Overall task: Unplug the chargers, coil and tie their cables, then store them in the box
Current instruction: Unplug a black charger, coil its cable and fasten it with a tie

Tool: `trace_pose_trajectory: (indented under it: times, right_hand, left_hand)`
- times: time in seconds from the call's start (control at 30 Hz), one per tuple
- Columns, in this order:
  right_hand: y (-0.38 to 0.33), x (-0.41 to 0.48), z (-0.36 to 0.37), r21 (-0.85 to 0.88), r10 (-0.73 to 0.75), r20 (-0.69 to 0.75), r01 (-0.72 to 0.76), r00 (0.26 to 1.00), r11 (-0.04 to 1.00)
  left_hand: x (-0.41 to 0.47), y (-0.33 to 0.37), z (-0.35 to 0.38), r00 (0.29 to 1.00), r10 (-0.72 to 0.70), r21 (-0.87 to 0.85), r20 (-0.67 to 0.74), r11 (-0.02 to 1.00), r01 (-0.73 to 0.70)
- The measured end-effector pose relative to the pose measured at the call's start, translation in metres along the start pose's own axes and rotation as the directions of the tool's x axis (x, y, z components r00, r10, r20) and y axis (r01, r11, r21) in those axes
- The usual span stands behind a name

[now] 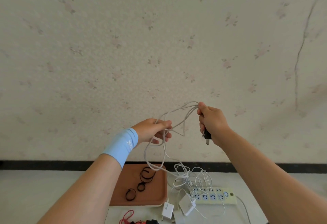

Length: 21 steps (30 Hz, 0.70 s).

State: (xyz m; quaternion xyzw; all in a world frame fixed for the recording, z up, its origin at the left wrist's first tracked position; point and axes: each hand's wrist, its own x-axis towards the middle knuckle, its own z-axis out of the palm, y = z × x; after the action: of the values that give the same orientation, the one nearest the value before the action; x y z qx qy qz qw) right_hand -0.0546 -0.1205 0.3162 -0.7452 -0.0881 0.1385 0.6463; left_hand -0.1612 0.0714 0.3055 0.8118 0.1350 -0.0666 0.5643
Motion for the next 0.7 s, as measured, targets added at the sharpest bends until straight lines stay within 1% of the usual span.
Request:
trace_pose_trajectory:
  times: [0.03, 0.07, 0.1, 0.13, 0.2, 0.23, 0.27, 0.3, 0.33, 0.4, 0.43, 0.47, 0.53, 0.6, 0.67, 0.7]
  right_hand:
    - [0.000, -0.001, 0.000, -0.003, 0.003, 0.001, -0.003, 1.000, 1.000]
    - [0.000, -0.001, 0.001, -0.003, 0.008, 0.001, -0.008, 1.000, 1.000]
    - [0.000, -0.001, 0.001, 0.002, 0.018, -0.002, -0.018, 1.000, 1.000]
    - [0.000, 0.000, 0.001, 0.018, 0.033, -0.011, -0.032, 0.999, 0.999]
    - [0.001, 0.003, -0.002, 0.073, 0.080, -0.043, -0.077, 0.996, 0.994]
    - [0.001, 0.006, -0.003, 0.105, 0.112, -0.060, -0.105, 0.992, 0.989]
    - [0.002, 0.008, -0.006, 0.137, 0.145, -0.074, -0.134, 0.987, 0.982]
    - [0.002, 0.010, -0.008, 0.163, 0.174, -0.087, -0.159, 0.981, 0.974]
    - [0.003, 0.012, -0.010, 0.182, 0.196, -0.100, -0.176, 0.975, 0.967]
    - [0.005, 0.015, -0.014, 0.201, 0.219, -0.122, -0.192, 0.968, 0.961]
    - [0.006, 0.016, -0.015, 0.204, 0.224, -0.127, -0.195, 0.966, 0.959]
    - [0.007, 0.017, -0.016, 0.202, 0.227, -0.131, -0.198, 0.965, 0.959]
    - [0.009, 0.018, -0.015, 0.194, 0.232, -0.135, -0.204, 0.963, 0.960]
    - [0.010, 0.018, -0.014, 0.182, 0.234, -0.144, -0.206, 0.962, 0.961]
    - [0.010, 0.018, -0.011, 0.157, 0.228, -0.149, -0.205, 0.962, 0.966]
    - [0.011, 0.017, -0.010, 0.144, 0.221, -0.152, -0.200, 0.963, 0.969]
  left_hand:
    - [-0.001, -0.002, 0.000, 0.999, -0.017, -0.053, 0.039, 0.998, 0.019]
    - [-0.001, -0.004, 0.000, 0.995, -0.031, -0.147, 0.093, 0.988, 0.045]
    - [0.000, -0.005, -0.001, 0.987, -0.025, -0.275, 0.157, 0.959, 0.069]
    - [0.000, -0.006, -0.003, 0.975, 0.012, -0.425, 0.221, 0.901, 0.085]
    - [-0.001, -0.004, -0.008, 0.943, 0.139, -0.665, 0.303, 0.739, 0.105]
    - [-0.002, -0.002, -0.009, 0.934, 0.185, -0.731, 0.307, 0.673, 0.107]
    - [-0.003, -0.002, -0.009, 0.932, 0.206, -0.754, 0.298, 0.650, 0.097]
    - [-0.003, -0.002, -0.009, 0.936, 0.201, -0.741, 0.291, 0.666, 0.087]
    - [-0.004, -0.002, -0.009, 0.942, 0.174, -0.695, 0.286, 0.715, 0.079]
    - [-0.006, -0.003, -0.006, 0.955, 0.084, -0.515, 0.284, 0.854, 0.078]
    - [-0.006, -0.004, -0.004, 0.965, 0.022, -0.406, 0.261, 0.910, 0.089]
    - [-0.004, -0.006, -0.002, 0.978, -0.046, -0.304, 0.204, 0.947, 0.108]
    - [0.000, -0.011, -0.001, 0.990, -0.131, -0.182, 0.048, 0.974, 0.137]
    - [0.002, -0.013, -0.004, 0.986, -0.161, -0.151, -0.039, 0.977, 0.153]
    - [0.000, -0.011, -0.009, 0.981, -0.191, -0.059, -0.040, 0.980, 0.188]
    - [-0.002, -0.009, -0.012, 0.978, -0.211, 0.019, -0.001, 0.977, 0.211]
